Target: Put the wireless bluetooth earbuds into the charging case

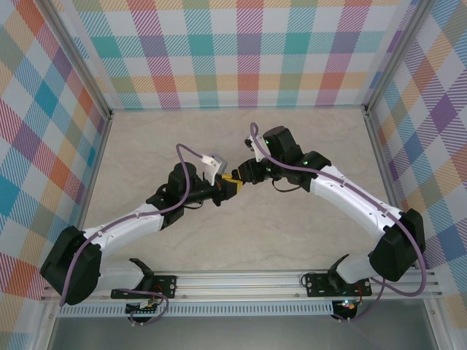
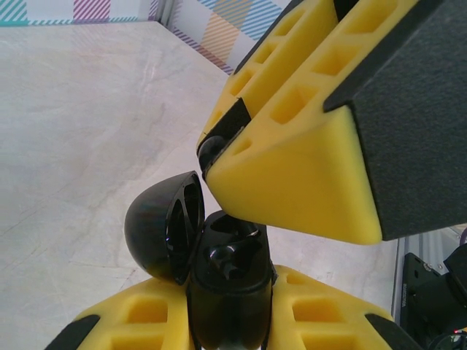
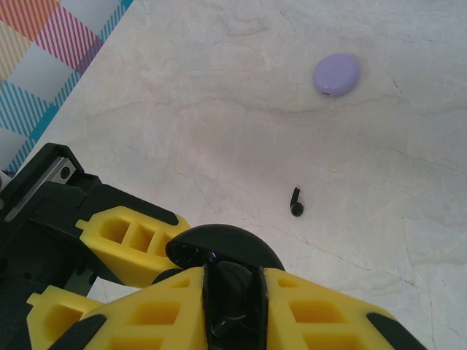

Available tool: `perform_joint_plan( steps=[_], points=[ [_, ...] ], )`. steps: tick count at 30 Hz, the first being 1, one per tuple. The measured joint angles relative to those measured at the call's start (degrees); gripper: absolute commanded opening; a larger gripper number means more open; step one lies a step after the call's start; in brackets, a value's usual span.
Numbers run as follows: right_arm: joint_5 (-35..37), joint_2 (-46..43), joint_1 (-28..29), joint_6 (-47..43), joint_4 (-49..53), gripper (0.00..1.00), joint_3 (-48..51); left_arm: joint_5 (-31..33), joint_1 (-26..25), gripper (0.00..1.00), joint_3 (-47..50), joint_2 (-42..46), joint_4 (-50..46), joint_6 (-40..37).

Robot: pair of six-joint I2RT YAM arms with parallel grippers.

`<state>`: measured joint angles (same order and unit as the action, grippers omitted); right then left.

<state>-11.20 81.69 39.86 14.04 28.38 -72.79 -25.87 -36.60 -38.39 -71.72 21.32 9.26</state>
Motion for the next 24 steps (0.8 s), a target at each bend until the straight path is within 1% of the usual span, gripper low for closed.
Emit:
perform_joint_plan(
  steps=[13,18,24],
  points=[
    [-0.5,0.0,0.7,-1.5,0.7,0.24,0.0,0.2,0.0,0.00,0.0,0.1,0.0,0.4],
    [-1.1,0.0,0.7,-1.7,1.0,0.28,0.0,0.3,0.0,0.00,0.0,0.1,-0.2,0.4],
    [-2.0,0.0,0.9,-1.7,1.2,0.34,0.0,0.4,0.0,0.00,0.0,0.1,-0.2,0.4]
  ],
)
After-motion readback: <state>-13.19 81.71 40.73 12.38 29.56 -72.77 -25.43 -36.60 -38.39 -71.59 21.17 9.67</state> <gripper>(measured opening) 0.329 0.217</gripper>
